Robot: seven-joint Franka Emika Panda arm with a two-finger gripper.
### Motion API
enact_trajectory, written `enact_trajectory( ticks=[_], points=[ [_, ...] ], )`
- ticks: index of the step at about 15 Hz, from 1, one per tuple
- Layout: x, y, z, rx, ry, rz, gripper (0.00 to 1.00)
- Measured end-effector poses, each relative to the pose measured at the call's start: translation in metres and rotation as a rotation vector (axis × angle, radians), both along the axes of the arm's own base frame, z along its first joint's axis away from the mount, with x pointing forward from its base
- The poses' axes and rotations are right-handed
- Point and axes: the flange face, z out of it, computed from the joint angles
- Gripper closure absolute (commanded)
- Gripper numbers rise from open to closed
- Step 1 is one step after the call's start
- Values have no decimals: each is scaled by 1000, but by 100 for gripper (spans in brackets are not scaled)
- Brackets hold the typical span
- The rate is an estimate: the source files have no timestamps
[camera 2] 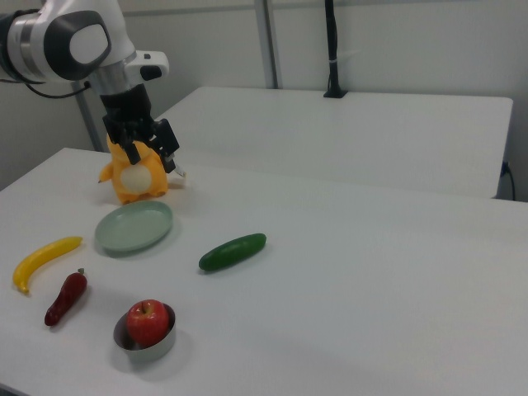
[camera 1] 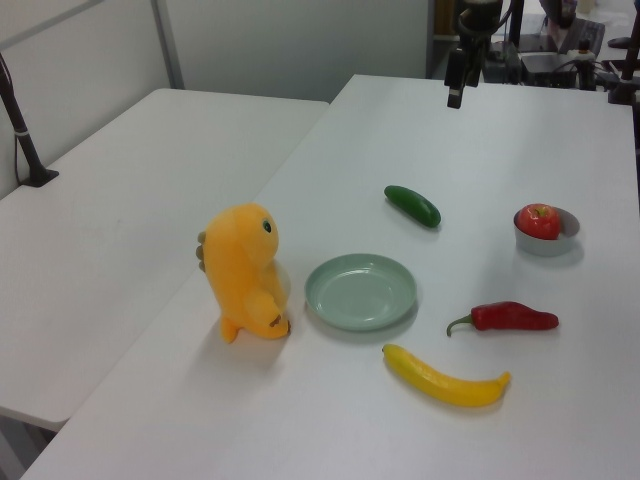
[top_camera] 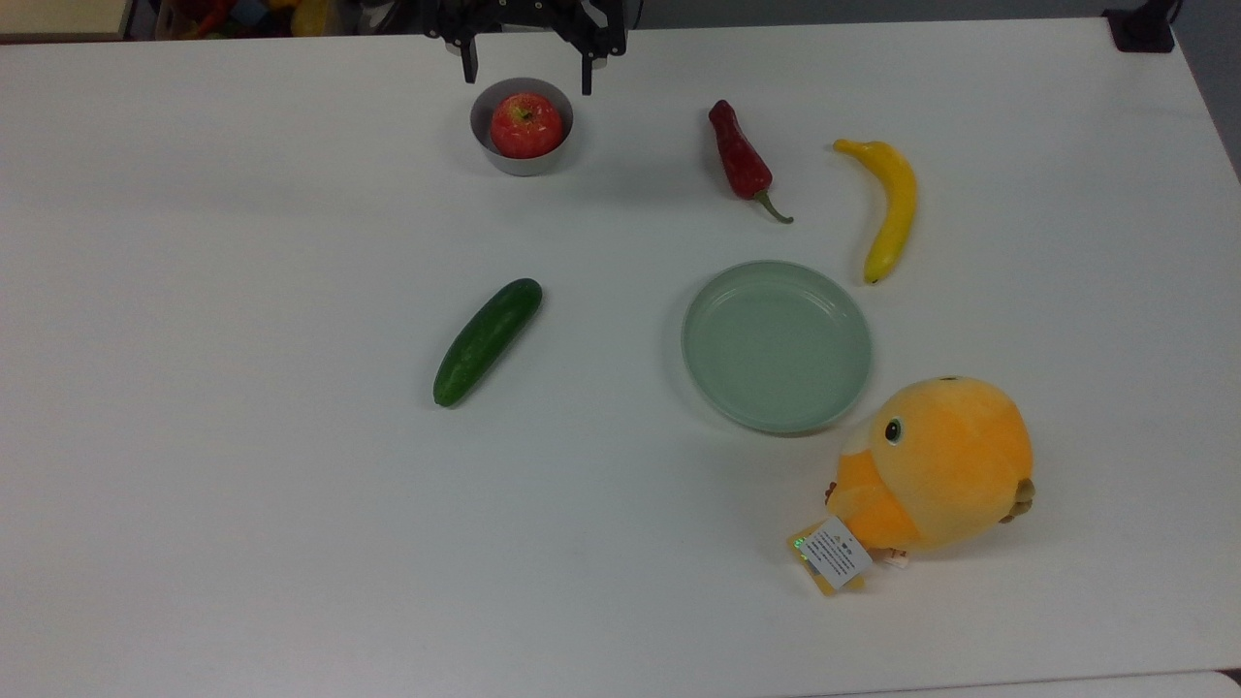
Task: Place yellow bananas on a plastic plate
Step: 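Move the open gripper over the yellow banana beside the red pepper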
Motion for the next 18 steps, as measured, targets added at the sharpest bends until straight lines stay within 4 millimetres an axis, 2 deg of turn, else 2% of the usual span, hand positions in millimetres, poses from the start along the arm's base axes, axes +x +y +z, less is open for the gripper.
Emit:
enact_trajectory(
  ticks=[2, 4, 6, 12, 15, 18],
  points=[
    [-3, -2, 1, 13, 2, -7, 0],
    [-2, -16, 2, 42, 2, -34, 0],
    [-2, -21, 3, 44, 1, -37, 0],
    [-2, -19, 2, 50, 4, -35, 0],
    [-4, -8, -5, 77, 21, -30, 0],
    [-5, 17, -16, 110, 42, -43, 0]
  ],
)
